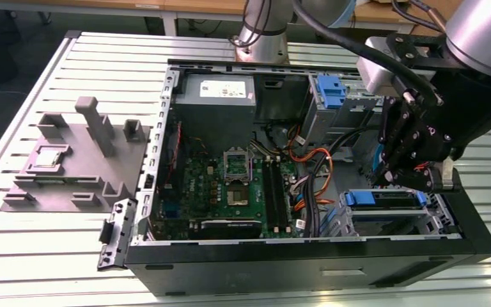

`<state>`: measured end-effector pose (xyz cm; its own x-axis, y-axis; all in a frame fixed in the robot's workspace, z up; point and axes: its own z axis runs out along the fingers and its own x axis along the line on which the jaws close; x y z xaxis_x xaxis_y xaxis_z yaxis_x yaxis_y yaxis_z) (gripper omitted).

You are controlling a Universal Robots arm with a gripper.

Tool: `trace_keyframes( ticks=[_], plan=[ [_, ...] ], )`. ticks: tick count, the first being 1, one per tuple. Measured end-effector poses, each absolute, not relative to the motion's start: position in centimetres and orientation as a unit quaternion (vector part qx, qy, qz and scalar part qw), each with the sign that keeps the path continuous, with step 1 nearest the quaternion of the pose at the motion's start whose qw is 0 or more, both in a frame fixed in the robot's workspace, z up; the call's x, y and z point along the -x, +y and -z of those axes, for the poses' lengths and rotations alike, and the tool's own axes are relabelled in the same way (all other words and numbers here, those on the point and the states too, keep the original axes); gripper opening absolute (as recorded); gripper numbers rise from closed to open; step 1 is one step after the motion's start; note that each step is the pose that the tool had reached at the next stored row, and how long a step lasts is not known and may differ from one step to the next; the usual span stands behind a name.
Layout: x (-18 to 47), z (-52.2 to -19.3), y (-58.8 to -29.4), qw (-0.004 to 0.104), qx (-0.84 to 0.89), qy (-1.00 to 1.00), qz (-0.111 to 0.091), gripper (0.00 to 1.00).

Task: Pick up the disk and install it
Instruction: 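Insert the first disk wire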

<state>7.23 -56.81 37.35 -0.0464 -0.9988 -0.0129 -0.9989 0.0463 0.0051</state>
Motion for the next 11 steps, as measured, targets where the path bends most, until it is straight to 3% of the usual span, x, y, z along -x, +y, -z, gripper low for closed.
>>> trace_keyframes(
  ticks=[11],
  plan=[
    [-7.24,-37.22,-56.8,0.003,0.691,0.723,-0.006,0.1]
  ],
)
